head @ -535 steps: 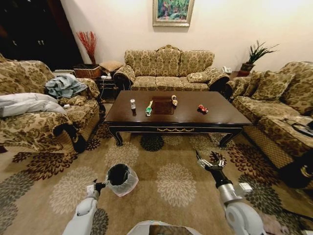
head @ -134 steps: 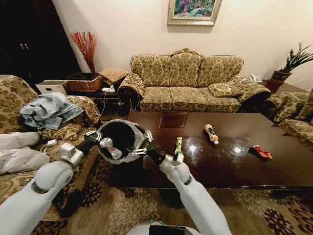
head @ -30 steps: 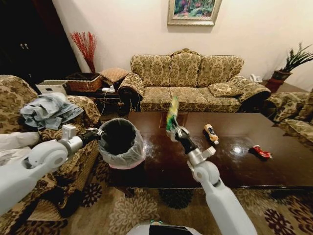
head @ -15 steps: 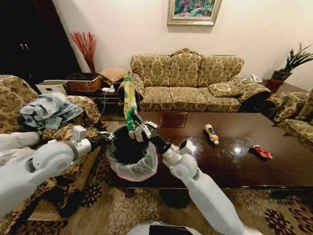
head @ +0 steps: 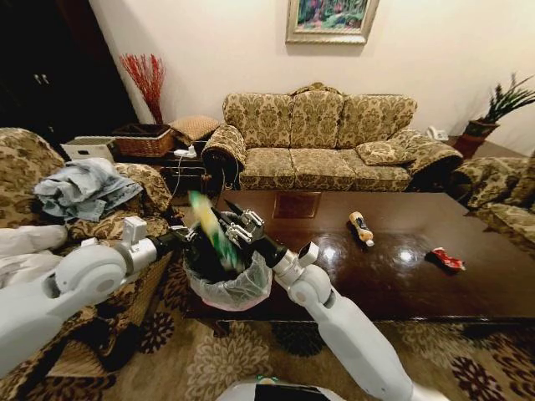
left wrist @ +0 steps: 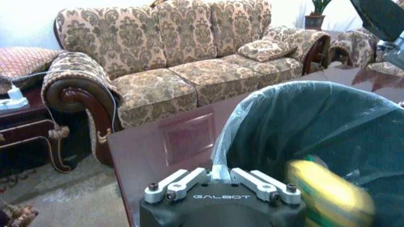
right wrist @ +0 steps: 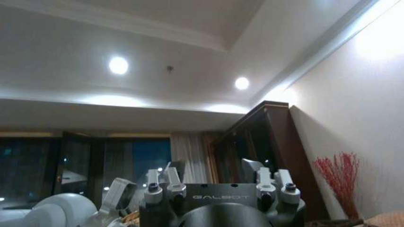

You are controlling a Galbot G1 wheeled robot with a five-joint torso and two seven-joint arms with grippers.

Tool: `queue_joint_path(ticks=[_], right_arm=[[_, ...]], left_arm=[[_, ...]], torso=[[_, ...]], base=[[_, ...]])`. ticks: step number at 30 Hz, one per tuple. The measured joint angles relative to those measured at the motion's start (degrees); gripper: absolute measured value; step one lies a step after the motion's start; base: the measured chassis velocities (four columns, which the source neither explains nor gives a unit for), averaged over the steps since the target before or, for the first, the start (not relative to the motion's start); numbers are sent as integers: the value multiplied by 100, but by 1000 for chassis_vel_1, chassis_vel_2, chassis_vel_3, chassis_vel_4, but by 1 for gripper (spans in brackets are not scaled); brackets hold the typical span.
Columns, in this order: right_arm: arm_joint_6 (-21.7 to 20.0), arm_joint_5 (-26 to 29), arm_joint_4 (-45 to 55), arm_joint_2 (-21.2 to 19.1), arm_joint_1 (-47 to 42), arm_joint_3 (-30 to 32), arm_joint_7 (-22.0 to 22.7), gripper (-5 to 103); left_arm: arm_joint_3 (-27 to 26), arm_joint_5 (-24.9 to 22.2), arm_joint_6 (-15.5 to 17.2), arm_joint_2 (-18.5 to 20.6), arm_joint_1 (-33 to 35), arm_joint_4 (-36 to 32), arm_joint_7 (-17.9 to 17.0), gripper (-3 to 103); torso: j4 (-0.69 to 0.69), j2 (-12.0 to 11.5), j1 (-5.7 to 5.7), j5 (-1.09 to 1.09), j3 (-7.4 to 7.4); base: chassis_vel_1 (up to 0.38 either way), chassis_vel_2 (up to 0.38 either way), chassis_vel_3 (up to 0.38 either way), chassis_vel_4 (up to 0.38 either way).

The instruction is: Move to the front of the table and place the trash on the table into the trash bin.

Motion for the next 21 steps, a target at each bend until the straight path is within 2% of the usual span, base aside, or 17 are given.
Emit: queue_joint_path(ticks=[1, 3, 5, 6, 8, 10, 11, 14, 15, 17, 21], right_arm=[[0, 14, 57, -12, -67, 60, 7, 68], [-1, 32, 133, -17, -163, 146, 37, 68], [-51, 86, 331, -33, -440, 407, 155, 79], [-51, 86, 331, -33, -440, 407, 155, 79], [-160, 410, 689, -153, -878, 905, 261, 89], [-583, 780, 1190, -505, -1577, 1701, 538, 98], [-583, 780, 1190, -505, -1577, 1701, 538, 98], [-741, 712, 1249, -919, -2235, 2547, 972, 99], [-741, 712, 1249, -919, -2235, 2547, 972, 99], [-817, 722, 1231, -1037, -2508, 2942, 1300, 100], [-863, 753, 1232, -1089, -2642, 3174, 1654, 100]], left_arm=[[-3, -1, 0, 9, -2, 17, -3, 2], [-8, -1, 0, 20, -3, 39, -4, 2], [-22, 2, 2, 45, -14, 125, -10, 2], [-22, 2, 2, 45, -14, 125, -10, 2], [-57, 16, 6, 74, -33, 276, -128, 2], [-87, 45, -64, 78, -55, 525, -257, 2], [-87, 45, -64, 78, -55, 525, -257, 2], [-83, 104, -325, -117, -56, 807, -491, 2], [-83, 104, -325, -117, -56, 807, -491, 2], [-83, 148, -336, -260, -56, 838, -505, 2], [-103, 195, -336, -392, -49, 768, -502, 2]], torso=[[0, 0, 0, 0, 0], [0, 0, 0, 0, 0], [1, 0, 0, 1, 0], [1, 0, 0, 1, 0], [1, 0, 0, 2, 0], [-3, 0, 0, 2, 0], [-3, 0, 0, 2, 0], [-2, 0, 0, 4, -1], [-2, 0, 0, 4, -1], [-1, 0, 0, -1, 0], [0, 0, 0, 0, 0]], base=[[0, 0, 0, 0], [0, 0, 0, 0], [0, 0, 0, 0], [0, 0, 0, 0], [0, 0, 0, 0], [0, 0, 0, 0], [0, 0, 0, 0], [0, 0, 0, 0], [0, 0, 0, 0], [0, 0, 0, 0], [-3, -13, 10, 8]])
